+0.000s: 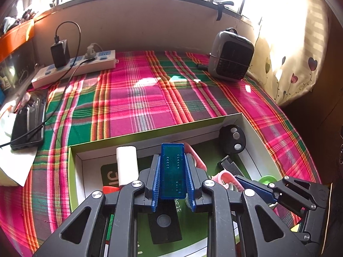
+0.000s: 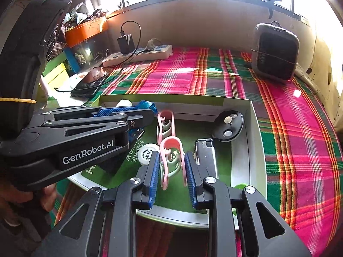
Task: Organize rigid objects
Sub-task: 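Carry the blue USB stick in the left gripper and pink clip in the right into the tray, then open the left gripper releasing the USB stick while the right releases the pink clip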
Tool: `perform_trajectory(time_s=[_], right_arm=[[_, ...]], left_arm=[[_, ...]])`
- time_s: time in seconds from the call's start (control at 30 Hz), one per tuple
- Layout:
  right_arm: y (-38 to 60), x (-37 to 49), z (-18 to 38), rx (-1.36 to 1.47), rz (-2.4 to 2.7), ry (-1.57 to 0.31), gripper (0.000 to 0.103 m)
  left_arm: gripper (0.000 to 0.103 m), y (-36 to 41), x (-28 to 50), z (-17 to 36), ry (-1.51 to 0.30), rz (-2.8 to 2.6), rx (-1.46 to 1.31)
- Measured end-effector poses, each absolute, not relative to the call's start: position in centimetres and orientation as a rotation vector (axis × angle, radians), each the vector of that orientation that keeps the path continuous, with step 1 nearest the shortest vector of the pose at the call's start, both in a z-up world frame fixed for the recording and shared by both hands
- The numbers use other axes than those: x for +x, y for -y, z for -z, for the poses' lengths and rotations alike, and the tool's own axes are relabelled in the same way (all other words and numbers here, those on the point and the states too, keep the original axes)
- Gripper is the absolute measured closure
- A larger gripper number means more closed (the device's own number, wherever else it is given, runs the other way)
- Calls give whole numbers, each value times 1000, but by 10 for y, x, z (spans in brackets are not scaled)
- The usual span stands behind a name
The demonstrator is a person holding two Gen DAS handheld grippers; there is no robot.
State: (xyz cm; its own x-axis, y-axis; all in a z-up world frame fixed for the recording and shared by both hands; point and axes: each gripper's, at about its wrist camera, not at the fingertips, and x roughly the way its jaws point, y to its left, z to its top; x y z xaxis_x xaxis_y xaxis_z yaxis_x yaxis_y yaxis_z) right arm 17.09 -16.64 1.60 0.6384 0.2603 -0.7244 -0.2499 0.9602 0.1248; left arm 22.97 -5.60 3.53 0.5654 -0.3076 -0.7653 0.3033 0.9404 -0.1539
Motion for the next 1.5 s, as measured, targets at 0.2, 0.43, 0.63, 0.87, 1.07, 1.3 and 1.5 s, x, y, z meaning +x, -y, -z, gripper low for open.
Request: perform_trajectory(time_s=[0.2,0.43,0.63,0.87,1.07,1.3,1.5], right_arm=[[164,170,-14,-1,-294,-825,78],[165,170,-14,7,-291,-823,78],[167,170,-15,20,-281,-819,78],[165,171,-14,10,-282,-816,78],[165,170,-14,13,-283,-816,78],[165,170,-14,13,-283,-815,78],[165,171,-14,16,-284,-816,78]], left_arm=[[82,59,232,-35,-899,358,1],[82,62,233,-34,-900,366,-8],[82,63,233,-33,-899,366,-11],[81,63,234,-31,-906,369,-14],[81,64,234,-29,-911,375,-19],[81,64,233,-29,-908,370,-17],[80,64,233,-27,-914,374,-17]])
